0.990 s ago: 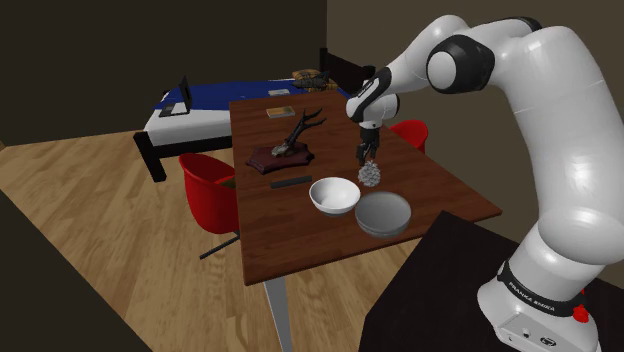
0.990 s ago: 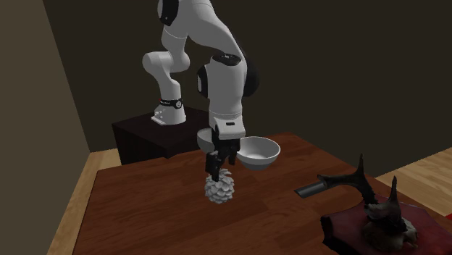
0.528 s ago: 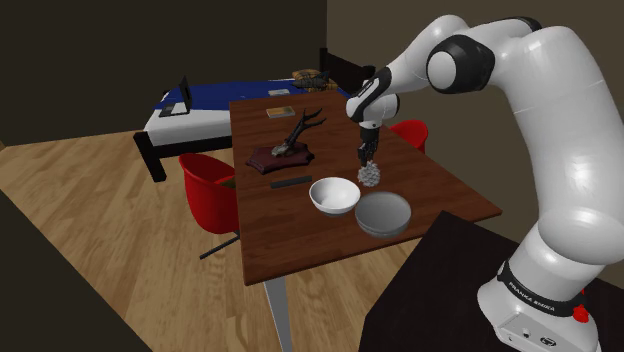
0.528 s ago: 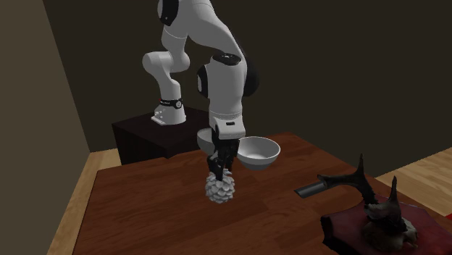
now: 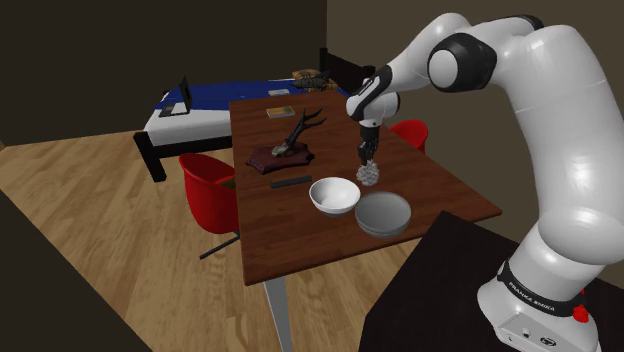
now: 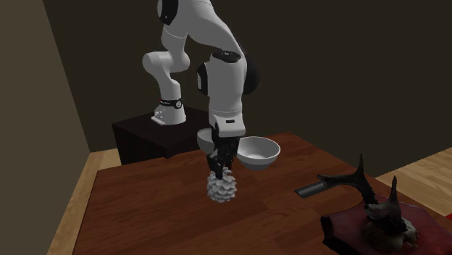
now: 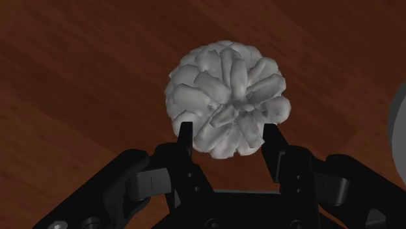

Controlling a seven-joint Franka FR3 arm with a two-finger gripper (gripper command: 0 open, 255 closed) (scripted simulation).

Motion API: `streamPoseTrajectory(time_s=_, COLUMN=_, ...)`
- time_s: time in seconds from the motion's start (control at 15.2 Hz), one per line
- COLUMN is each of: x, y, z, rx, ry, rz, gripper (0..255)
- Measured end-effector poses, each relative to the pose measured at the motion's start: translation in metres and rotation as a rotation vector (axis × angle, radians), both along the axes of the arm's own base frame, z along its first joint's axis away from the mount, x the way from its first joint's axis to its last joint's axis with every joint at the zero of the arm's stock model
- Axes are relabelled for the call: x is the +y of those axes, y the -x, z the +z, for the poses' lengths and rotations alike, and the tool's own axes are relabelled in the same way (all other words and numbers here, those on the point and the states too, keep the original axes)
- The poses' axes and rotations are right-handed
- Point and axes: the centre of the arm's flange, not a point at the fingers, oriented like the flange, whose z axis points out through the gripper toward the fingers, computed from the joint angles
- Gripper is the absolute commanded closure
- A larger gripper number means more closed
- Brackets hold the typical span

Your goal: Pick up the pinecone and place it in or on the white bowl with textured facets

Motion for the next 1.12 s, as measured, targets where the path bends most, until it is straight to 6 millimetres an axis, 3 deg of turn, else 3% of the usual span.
streamPoseTrajectory(time_s=1.12, x=0.001, y=0.000, z=0.088, rx=0.000, ry=0.000, rz=0.000, gripper=255)
